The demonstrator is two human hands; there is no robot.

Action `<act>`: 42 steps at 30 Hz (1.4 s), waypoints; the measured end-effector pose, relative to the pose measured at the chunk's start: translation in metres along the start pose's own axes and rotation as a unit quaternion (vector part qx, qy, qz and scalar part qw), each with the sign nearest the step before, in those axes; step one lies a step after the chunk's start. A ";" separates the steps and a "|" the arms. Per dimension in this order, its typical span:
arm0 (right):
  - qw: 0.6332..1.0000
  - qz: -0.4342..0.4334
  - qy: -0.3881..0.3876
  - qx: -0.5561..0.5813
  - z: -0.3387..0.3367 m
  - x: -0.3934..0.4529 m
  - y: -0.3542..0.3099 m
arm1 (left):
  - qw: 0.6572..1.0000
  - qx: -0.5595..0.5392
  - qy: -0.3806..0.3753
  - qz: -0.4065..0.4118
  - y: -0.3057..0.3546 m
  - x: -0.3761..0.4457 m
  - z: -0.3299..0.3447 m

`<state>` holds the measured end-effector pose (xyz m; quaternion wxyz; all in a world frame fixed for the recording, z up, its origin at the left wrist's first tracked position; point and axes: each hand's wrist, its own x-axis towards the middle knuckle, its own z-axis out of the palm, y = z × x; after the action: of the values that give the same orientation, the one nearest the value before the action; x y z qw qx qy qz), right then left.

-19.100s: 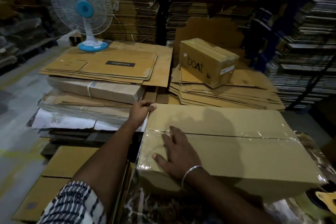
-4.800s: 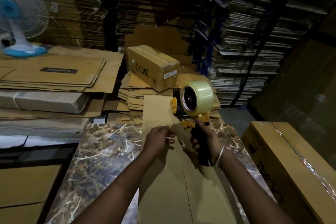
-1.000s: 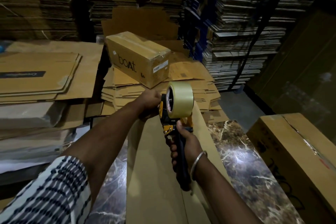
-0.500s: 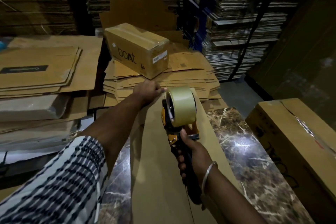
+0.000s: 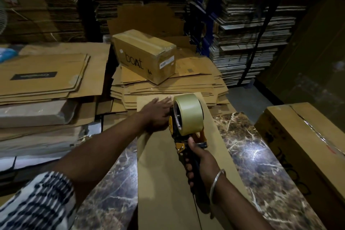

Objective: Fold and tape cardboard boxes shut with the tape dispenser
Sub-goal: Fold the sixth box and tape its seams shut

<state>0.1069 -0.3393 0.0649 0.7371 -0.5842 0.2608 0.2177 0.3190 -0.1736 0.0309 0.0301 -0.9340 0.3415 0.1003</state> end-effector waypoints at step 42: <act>0.996 0.026 -0.048 -0.065 -0.028 0.004 -0.025 | 0.999 0.011 0.000 -0.050 0.013 0.013 -0.001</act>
<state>0.1217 -0.3720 0.0759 0.7032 -0.6130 0.2251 0.2812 0.3207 -0.1919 0.0292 0.0449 -0.9495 0.2958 0.0947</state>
